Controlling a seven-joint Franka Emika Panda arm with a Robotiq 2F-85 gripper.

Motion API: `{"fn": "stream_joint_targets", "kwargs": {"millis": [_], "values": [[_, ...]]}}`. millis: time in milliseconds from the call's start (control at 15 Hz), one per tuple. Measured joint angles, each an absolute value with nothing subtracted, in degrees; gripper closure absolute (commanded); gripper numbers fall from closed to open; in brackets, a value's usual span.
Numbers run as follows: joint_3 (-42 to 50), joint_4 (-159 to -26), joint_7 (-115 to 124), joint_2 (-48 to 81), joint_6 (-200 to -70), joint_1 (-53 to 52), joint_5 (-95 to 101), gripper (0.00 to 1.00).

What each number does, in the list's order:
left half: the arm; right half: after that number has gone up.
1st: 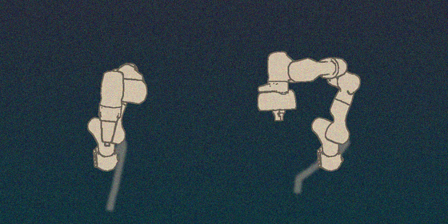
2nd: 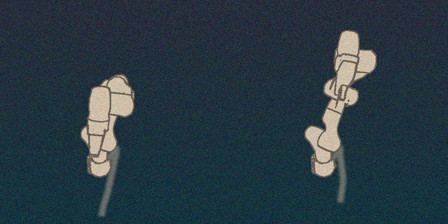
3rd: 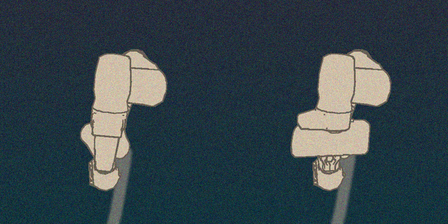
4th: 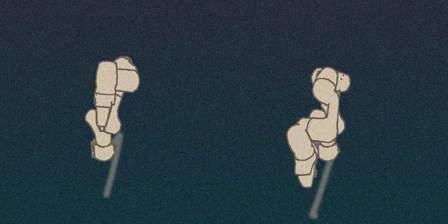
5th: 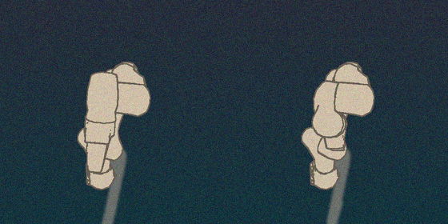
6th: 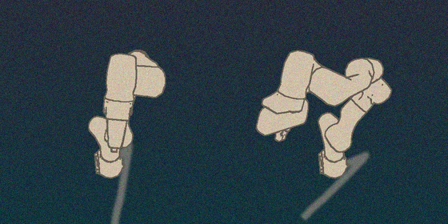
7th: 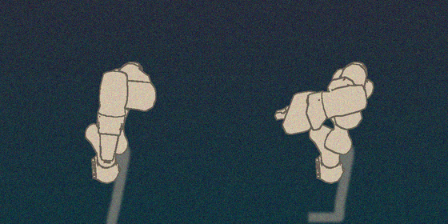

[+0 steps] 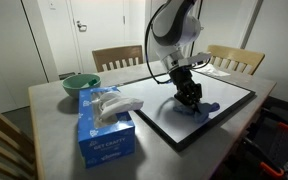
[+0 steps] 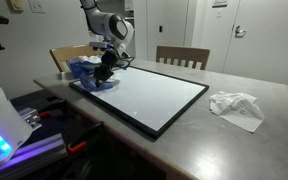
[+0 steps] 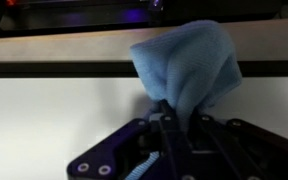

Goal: Use the towel to wipe the whiteboard

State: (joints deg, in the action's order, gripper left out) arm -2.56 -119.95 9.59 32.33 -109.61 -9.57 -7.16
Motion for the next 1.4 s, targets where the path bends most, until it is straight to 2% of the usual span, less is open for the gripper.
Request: {"fn": "stream_joint_targets", "kwargs": {"millis": [133, 200, 600, 1400], "values": [[-2.6, -120.4, 9.7, 32.0, -110.1, -9.7, -7.0, 0.85], [-2.6, -120.5, 9.7, 31.9, -110.2, -9.7, -7.0, 0.96], [-1.8, -120.3, 16.7, 31.9, -109.8, -9.9, -4.6, 0.96], [6.4, -121.5, 26.3, 32.1, -108.2, -7.3, -3.8, 0.96]]}}
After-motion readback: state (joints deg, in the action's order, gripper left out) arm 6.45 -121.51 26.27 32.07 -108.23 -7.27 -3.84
